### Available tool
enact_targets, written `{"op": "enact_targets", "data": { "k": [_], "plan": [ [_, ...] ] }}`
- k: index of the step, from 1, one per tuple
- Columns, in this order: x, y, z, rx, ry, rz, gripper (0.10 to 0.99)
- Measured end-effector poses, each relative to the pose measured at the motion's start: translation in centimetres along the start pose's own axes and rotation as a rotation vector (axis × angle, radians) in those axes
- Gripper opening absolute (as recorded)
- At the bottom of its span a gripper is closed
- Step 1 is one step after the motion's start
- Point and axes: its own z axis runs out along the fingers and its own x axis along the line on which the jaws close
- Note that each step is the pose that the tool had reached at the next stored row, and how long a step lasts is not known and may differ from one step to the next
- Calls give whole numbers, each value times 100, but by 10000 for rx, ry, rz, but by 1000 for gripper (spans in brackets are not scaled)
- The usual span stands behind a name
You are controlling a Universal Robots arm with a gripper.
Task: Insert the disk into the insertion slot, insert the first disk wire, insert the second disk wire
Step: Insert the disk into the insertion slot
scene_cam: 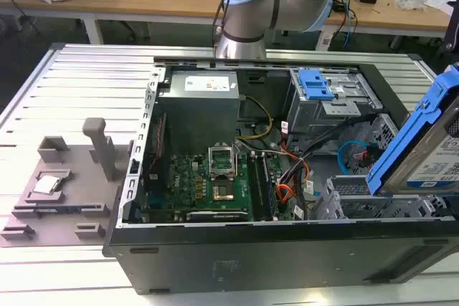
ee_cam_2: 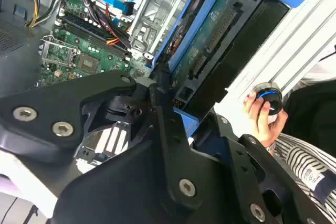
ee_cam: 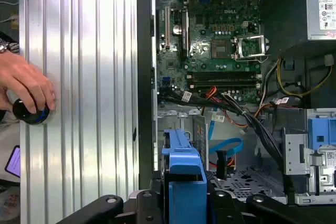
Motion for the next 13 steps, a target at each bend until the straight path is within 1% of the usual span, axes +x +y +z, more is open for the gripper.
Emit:
{"op": "enact_targets", "data": {
  "k": [2,5,7,10,13],
  "plan": [
    [0,8,10,0,0,0,365],
    [0,8,68,0,-1,0,365],
    [0,7,87,0,0,0,365],
    [0,5,136,0,1,0,365],
    [-1,3,197,0,0,0,365]
  ]
}}
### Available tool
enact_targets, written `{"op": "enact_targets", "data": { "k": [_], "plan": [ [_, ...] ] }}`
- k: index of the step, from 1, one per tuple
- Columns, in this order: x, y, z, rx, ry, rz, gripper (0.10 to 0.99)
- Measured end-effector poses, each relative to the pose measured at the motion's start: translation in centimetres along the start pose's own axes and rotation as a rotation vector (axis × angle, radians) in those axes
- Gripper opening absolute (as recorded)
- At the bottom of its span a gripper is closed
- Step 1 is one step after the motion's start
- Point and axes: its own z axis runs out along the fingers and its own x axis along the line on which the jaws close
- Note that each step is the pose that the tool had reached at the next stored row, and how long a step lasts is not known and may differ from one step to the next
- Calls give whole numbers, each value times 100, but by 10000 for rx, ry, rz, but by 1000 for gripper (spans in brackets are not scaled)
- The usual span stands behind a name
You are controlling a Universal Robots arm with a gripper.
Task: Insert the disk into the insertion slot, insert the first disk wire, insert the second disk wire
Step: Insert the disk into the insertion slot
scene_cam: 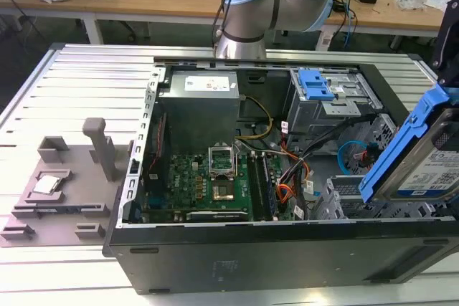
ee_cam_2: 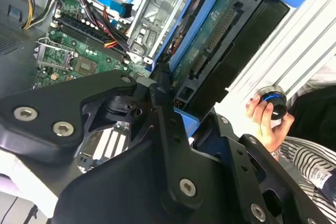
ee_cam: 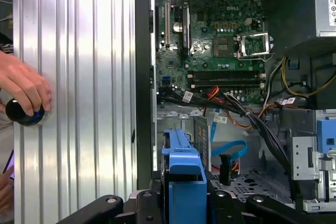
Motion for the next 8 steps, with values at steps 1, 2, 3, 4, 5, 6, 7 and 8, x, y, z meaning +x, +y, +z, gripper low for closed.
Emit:
{"op": "enact_targets", "data": {
  "k": [1,2,3,4,5,6,7,8],
  "plan": [
    [0,-1,11,0,0,0,365],
    [0,-1,19,0,0,0,365],
    [0,-1,37,0,1,0,365],
    [0,-2,54,0,1,0,365],
    [0,-3,71,0,1,0,365],
    [0,-3,91,0,-1,1,365],
    [0,-4,102,0,2,0,365],
    [0,-4,108,0,2,0,365]
  ]
}}
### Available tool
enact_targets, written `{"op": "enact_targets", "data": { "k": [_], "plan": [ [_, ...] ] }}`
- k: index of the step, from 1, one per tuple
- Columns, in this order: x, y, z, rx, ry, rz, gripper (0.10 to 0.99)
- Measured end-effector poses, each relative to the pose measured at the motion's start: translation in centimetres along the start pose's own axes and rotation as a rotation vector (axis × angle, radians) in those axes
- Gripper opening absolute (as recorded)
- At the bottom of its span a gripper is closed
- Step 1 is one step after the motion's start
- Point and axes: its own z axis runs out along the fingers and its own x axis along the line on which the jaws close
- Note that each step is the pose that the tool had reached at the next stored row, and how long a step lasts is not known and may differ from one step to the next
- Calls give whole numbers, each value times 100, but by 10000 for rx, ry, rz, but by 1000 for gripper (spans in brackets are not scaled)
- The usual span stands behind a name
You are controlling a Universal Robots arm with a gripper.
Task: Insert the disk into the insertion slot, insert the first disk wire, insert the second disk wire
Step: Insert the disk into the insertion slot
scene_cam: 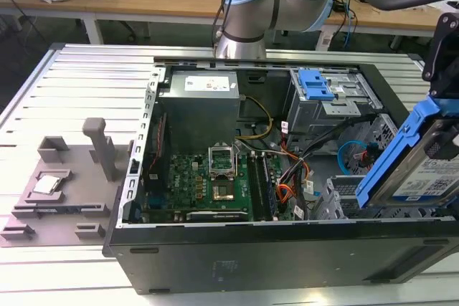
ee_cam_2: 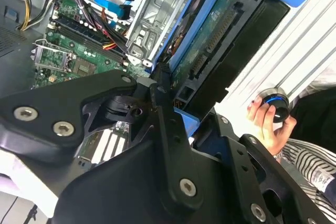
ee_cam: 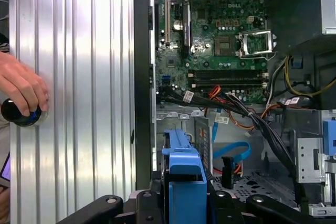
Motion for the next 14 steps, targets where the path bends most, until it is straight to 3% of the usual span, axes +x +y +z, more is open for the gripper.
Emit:
{"op": "enact_targets", "data": {
  "k": [8,14],
  "plan": [
    [0,3,60,0,-1,1,365],
    [-40,33,65,9,-4,0,365]
  ]
}}
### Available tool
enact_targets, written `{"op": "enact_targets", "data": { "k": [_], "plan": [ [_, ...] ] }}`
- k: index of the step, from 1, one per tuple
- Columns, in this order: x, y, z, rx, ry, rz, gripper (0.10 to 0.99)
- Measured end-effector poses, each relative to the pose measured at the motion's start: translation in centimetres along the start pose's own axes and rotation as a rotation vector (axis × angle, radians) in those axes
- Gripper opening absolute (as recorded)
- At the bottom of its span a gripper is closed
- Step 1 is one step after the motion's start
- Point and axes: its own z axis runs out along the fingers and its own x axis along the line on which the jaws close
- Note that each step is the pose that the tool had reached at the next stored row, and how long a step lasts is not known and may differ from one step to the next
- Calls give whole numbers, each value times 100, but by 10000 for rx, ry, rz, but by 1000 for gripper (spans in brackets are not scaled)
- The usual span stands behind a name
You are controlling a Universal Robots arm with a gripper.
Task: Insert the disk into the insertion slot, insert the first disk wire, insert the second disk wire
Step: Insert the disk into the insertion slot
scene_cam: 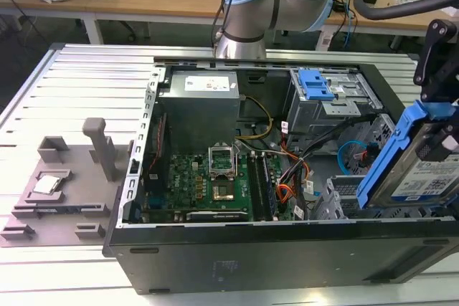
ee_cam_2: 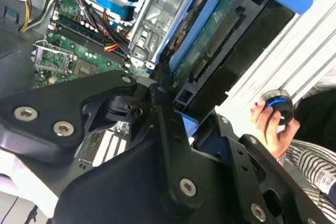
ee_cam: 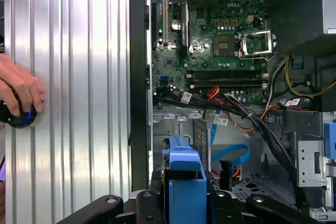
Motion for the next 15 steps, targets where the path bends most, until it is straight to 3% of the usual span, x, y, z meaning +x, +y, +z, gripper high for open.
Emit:
{"op": "enact_targets", "data": {
  "k": [3,5,9,15],
  "plan": [
    [0,35,-35,65,2,0,365],
    [-13,97,-38,101,0,2,365],
    [-134,146,-22,100,-90,-1,365],
    [-197,180,12,100,-118,-2,365]
  ]
}}
